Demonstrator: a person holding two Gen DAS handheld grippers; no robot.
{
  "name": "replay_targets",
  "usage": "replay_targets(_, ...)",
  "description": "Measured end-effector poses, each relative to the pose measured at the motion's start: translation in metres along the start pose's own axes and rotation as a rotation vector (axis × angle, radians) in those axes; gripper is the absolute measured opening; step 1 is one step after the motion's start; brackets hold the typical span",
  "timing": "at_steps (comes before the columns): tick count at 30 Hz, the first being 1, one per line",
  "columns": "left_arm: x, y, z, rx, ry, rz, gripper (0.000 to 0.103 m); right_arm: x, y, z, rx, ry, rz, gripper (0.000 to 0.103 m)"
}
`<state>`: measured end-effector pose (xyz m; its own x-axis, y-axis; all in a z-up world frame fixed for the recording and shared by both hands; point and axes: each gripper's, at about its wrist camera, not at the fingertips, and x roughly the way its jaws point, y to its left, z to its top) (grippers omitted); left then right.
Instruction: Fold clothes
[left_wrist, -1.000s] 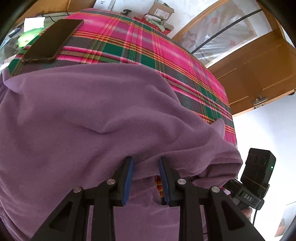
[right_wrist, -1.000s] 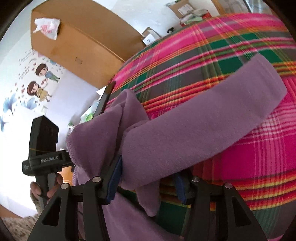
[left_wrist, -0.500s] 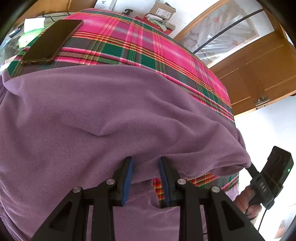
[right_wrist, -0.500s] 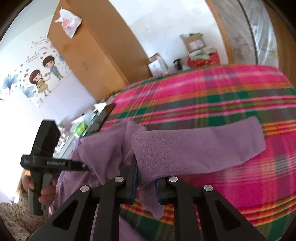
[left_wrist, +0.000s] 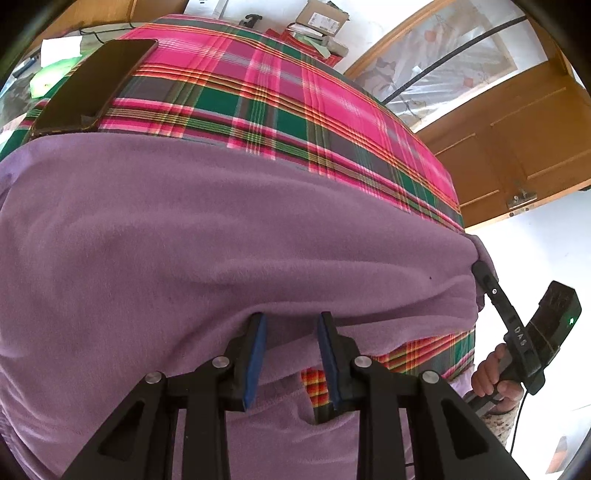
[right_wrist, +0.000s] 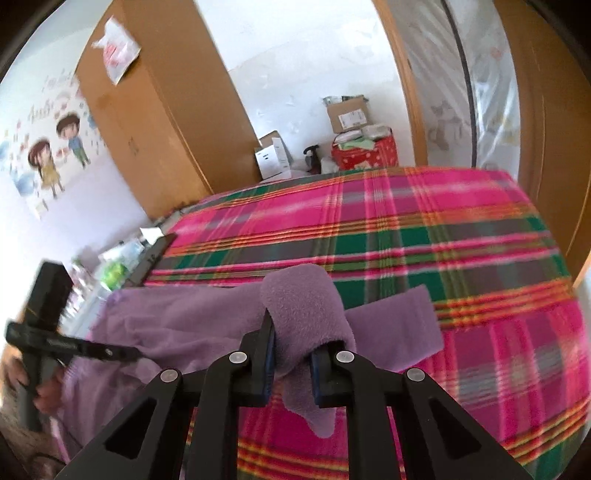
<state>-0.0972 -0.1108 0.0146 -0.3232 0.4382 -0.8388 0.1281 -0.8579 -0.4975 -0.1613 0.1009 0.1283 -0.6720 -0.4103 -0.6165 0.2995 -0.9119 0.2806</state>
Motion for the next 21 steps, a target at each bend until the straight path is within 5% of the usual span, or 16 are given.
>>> replay_targets(13,-0.003,0.032,0.023,-0.069,-0.023,0.060,0.029,0.017,-0.021,-0.004,-0.044,0.061,-0.110,0.016)
replay_targets(21,-0.001,0.037,0.027,-0.085,-0.020,0.041,0.029,0.004,-0.021,0.004,-0.021,0.000,-0.116,0.014)
